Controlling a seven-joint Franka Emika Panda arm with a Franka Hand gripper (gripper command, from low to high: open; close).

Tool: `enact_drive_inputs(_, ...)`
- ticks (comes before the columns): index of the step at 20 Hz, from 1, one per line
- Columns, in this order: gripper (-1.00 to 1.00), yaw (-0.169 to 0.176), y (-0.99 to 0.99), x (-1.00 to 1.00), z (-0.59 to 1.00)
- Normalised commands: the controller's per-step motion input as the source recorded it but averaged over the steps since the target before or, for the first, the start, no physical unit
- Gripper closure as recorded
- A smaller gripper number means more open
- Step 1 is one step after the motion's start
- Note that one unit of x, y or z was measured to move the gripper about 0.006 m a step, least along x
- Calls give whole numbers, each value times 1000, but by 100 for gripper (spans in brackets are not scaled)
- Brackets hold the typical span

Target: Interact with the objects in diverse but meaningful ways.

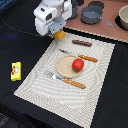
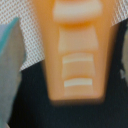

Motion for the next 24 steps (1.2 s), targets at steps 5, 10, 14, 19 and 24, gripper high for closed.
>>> enact_drive_inputs(5, -100, 1, -51, -33, 337)
enact_drive_inputs(10, -100, -30, -522, -542, 806)
enact_drive_inputs(14, -100, -10, -707, -501, 580)
enact_drive_inputs(19, -100, 0, -794, -521, 117)
enact_drive_inputs(24, -100, 0, -846, -467, 41)
